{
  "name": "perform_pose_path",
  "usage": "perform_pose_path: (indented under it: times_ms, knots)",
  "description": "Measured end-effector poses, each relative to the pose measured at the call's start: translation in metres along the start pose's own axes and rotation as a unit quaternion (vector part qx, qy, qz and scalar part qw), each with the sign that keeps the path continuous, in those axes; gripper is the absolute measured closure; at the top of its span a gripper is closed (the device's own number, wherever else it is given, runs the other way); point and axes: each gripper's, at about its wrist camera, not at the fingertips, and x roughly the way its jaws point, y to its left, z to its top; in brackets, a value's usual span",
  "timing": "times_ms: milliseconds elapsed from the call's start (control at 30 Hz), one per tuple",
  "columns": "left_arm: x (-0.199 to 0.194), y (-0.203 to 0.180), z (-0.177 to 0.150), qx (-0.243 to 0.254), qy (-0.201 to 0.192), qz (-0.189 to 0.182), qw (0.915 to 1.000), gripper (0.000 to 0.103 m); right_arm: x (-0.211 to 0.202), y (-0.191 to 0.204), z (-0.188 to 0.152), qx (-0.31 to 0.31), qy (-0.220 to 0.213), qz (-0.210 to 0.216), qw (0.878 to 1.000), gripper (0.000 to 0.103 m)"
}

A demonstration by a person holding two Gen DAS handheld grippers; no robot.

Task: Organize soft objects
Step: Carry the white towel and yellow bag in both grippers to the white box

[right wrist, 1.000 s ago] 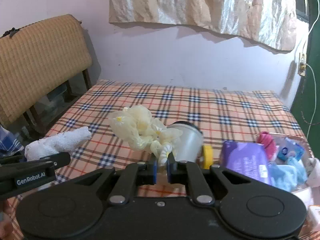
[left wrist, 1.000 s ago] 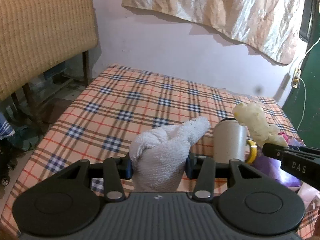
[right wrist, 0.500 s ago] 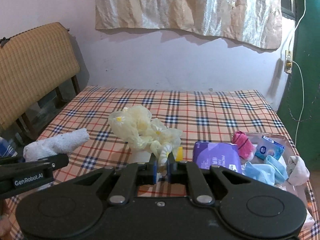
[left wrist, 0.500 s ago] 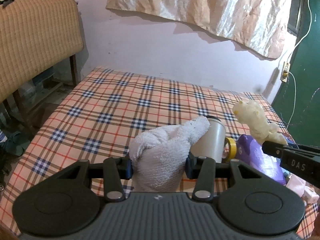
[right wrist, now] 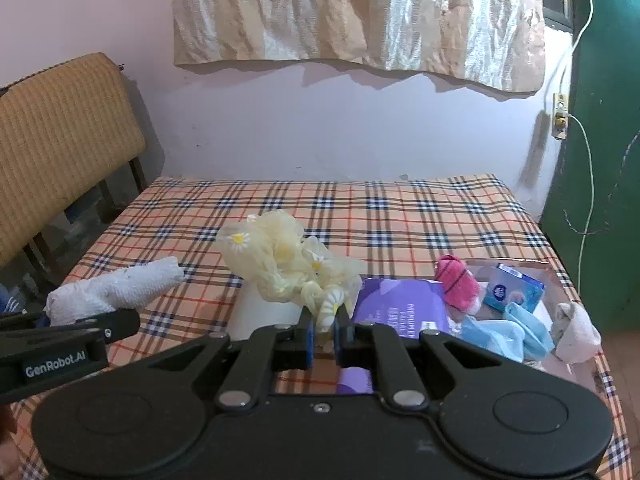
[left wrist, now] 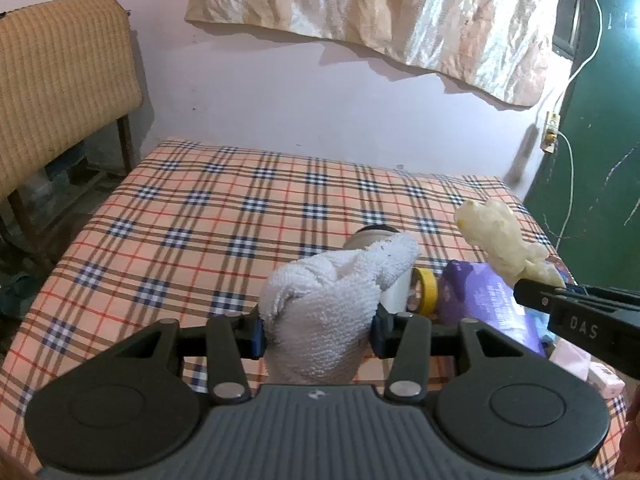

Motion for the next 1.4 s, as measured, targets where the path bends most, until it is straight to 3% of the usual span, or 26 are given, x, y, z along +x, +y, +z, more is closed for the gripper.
perform_pose_path:
  times_ms: [1400]
  knots:
    - [0.021, -0.091, -0.004, 0.058, 0.010, -0.066, 0.9961, 0.055, -0.013, -0.103, -0.006, 0.054, -0.003, -0.052, 0.997, 0.092]
